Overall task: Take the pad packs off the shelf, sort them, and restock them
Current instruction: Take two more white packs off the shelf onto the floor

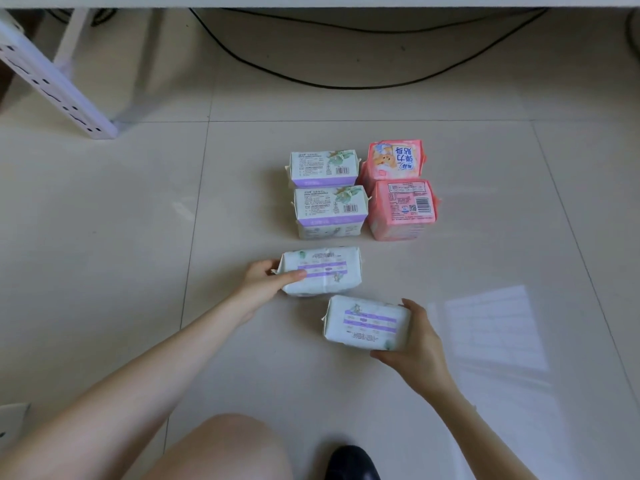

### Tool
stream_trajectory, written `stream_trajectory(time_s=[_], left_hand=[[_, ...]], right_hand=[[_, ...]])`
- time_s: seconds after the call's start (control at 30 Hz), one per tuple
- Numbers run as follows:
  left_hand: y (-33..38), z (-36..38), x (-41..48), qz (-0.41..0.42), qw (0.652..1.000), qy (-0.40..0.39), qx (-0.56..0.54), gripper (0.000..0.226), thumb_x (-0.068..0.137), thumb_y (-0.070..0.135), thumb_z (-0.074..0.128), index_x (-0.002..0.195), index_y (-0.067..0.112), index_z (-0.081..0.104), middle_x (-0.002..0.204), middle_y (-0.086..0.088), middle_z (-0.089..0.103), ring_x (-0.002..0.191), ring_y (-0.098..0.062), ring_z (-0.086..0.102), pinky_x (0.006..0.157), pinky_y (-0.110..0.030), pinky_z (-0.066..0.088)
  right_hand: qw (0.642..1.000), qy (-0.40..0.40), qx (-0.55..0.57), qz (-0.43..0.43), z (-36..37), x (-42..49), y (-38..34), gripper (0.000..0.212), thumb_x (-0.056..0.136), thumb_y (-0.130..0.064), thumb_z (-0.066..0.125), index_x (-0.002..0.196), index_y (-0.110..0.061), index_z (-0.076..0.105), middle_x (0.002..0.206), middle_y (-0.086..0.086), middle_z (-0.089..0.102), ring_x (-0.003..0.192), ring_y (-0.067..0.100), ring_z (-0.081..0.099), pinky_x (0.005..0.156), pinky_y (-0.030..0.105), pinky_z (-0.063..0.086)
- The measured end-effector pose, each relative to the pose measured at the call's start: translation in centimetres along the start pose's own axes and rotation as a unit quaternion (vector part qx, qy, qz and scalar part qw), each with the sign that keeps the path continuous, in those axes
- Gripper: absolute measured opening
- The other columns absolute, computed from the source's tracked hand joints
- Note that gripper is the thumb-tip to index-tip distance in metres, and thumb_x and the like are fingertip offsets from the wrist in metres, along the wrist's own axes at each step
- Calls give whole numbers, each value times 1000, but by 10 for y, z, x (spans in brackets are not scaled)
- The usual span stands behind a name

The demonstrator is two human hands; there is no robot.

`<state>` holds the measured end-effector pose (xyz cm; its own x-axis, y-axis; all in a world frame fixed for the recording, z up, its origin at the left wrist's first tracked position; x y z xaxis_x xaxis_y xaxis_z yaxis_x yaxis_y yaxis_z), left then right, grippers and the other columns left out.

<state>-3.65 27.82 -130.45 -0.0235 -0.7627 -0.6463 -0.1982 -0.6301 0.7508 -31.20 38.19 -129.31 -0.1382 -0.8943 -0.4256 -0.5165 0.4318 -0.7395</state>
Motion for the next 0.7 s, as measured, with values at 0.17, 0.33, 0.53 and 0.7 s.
stream_trajectory(time_s=[0.17, 0.33, 0.53, 0.7], left_hand=[[4, 8, 12, -26, 999, 0, -26, 18, 78, 20, 79, 91, 9, 72, 104, -15, 73, 103, -31, 67, 100, -48, 48], [21, 12, 26, -12, 1000, 5, -8, 17, 78, 26, 79, 75, 14, 67, 87, -8, 67, 81, -19, 57, 75, -32, 42], [31, 10, 35, -2, 1000, 14, 3, 19, 78, 29, 78, 75, 14, 67, 93, -12, 71, 85, -23, 62, 81, -36, 49], [34, 13, 36, -1, 1000, 19, 10, 15, 80, 28, 78, 75, 17, 68, 101, -12, 73, 104, -30, 67, 99, -46, 49]], right_hand=[[1000, -15, 2, -17, 14, 20, -17, 90, 55, -19, 90, 131, -21, 40, 105, -13, 59, 89, -14, 54, 64, 1, 40], [999, -21, 1, -37, 20, 44, -33, 92, 57, -20, 90, 134, -19, 39, 100, -25, 54, 86, -23, 51, 63, -2, 39], [998, -30, -4, -50, 25, 59, -46, 114, 58, -27, 91, 149, -13, 23, 126, -8, 55, 112, 7, 52, 79, 6, 34], [997, -43, -7, -60, 28, 62, -54, 111, 57, -27, 91, 147, -15, 27, 124, -9, 59, 106, -1, 54, 75, 1, 36]])
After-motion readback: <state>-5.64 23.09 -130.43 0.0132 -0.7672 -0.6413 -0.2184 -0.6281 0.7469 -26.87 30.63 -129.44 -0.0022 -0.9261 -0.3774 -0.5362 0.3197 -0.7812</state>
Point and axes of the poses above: each hand's wrist, its own x-axis towards the middle knuckle, its own z-axis out of the palm, y = z × x, the point moved 7 cm from there along x, towards the middle knuckle
